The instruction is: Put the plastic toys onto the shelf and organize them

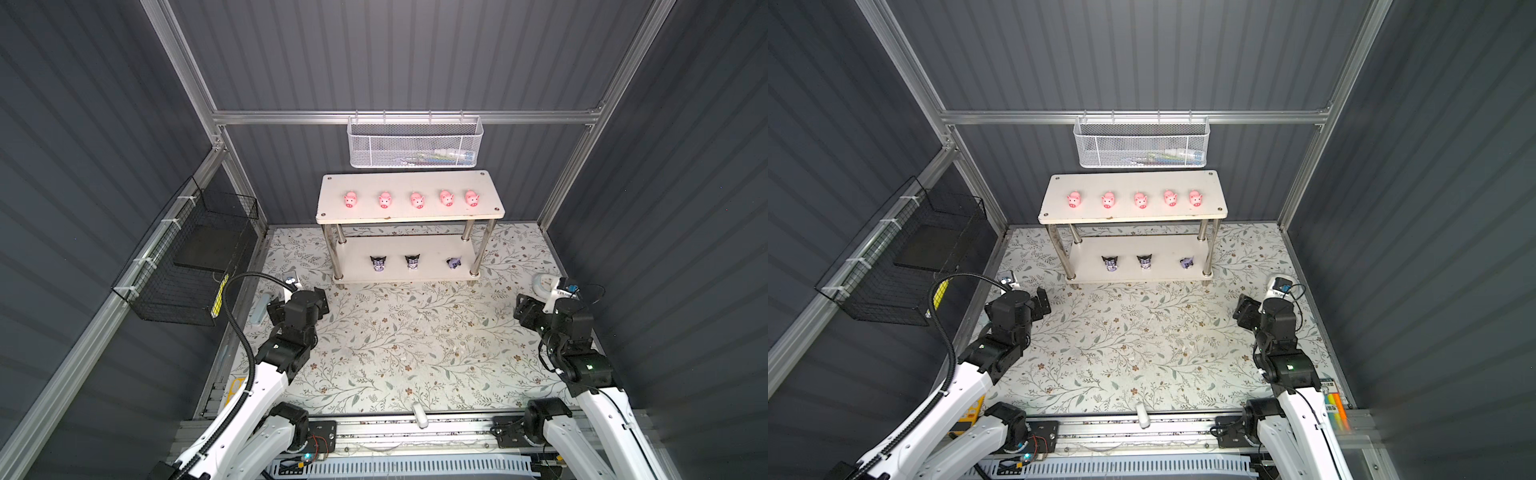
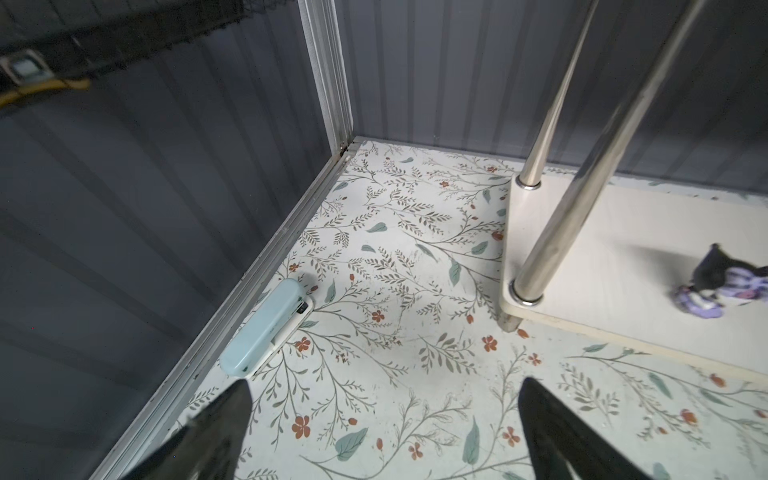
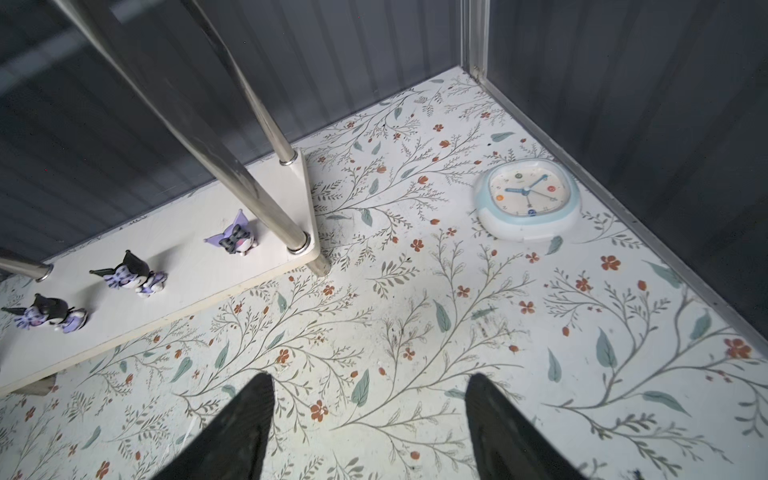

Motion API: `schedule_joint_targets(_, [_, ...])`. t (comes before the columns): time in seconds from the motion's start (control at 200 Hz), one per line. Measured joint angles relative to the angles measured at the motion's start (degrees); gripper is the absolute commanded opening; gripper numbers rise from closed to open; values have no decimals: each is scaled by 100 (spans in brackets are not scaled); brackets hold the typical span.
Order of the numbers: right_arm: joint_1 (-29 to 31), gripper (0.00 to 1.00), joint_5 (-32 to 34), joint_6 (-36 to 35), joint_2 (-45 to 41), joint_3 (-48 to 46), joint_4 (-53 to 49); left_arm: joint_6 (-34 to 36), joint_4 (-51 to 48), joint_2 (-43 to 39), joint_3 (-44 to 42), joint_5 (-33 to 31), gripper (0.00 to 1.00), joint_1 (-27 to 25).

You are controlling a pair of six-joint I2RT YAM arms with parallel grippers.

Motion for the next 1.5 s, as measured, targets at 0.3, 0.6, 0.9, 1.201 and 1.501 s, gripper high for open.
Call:
schedule_joint_targets(0.3, [-39,76,63,-39,216,-11,275,846,2684,2105,-719,472,100,732])
schedule_joint_targets(0.6, [-57,77,424,-61,339,-297,743,1045,4162,3713,-560,1329,100,1246])
schedule_joint_targets(0.9, [-94,77,868,-367,1458,-476,1993,1115,5088,4675,-516,1637,100,1429])
schedule_joint_targets(1.201, [-144,77,1296,-1250,2881,-1250,4295,1099,5545,4784,-525,1694,100,1541])
schedule_joint_targets(1.501, [-295,80,1211,-1655,4297,-1517,6518,1097,5676,4784,-525,1698,100,1541])
